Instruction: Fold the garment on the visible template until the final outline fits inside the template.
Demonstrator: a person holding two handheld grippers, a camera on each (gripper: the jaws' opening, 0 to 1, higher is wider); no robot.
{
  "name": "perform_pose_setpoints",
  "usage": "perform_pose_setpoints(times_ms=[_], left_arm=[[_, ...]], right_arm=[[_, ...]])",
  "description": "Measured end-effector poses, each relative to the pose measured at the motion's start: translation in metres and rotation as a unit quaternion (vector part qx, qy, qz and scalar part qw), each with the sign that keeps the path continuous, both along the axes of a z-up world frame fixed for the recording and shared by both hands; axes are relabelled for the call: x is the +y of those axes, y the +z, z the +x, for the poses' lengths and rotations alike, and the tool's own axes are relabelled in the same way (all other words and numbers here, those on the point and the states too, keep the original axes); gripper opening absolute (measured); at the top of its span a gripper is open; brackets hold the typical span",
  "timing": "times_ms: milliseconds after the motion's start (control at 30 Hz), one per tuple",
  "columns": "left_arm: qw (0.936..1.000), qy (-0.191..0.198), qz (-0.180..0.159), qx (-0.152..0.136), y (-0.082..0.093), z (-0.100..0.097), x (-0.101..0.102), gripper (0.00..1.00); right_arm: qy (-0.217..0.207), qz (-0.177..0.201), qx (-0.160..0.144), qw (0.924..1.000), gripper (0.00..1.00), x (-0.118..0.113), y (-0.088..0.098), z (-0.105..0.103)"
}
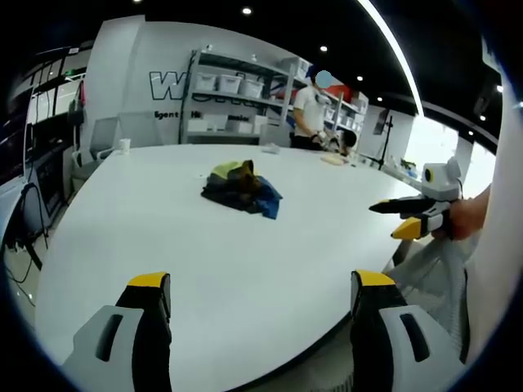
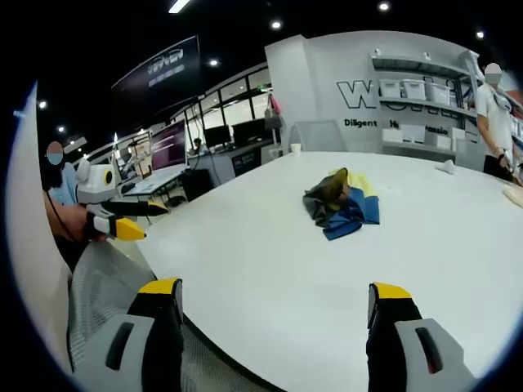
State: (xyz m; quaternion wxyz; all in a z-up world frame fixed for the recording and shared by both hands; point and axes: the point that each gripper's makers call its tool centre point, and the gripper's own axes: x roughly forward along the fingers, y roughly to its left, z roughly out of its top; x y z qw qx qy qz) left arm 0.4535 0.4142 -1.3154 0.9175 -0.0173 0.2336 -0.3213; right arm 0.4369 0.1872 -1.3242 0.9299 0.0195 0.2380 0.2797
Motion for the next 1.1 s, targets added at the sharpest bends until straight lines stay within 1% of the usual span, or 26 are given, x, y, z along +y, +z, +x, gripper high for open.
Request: perform_pose_setpoints(times_ms=[1100], left_arm=[[1.0000,-0.004,0.004,0.006,-0.0012,0.0000,-0.0005,0.87]], right_arm=[[0.003,-0.001,0.004,1.0000,0.91,0.0003,-0.0009,0.0020]])
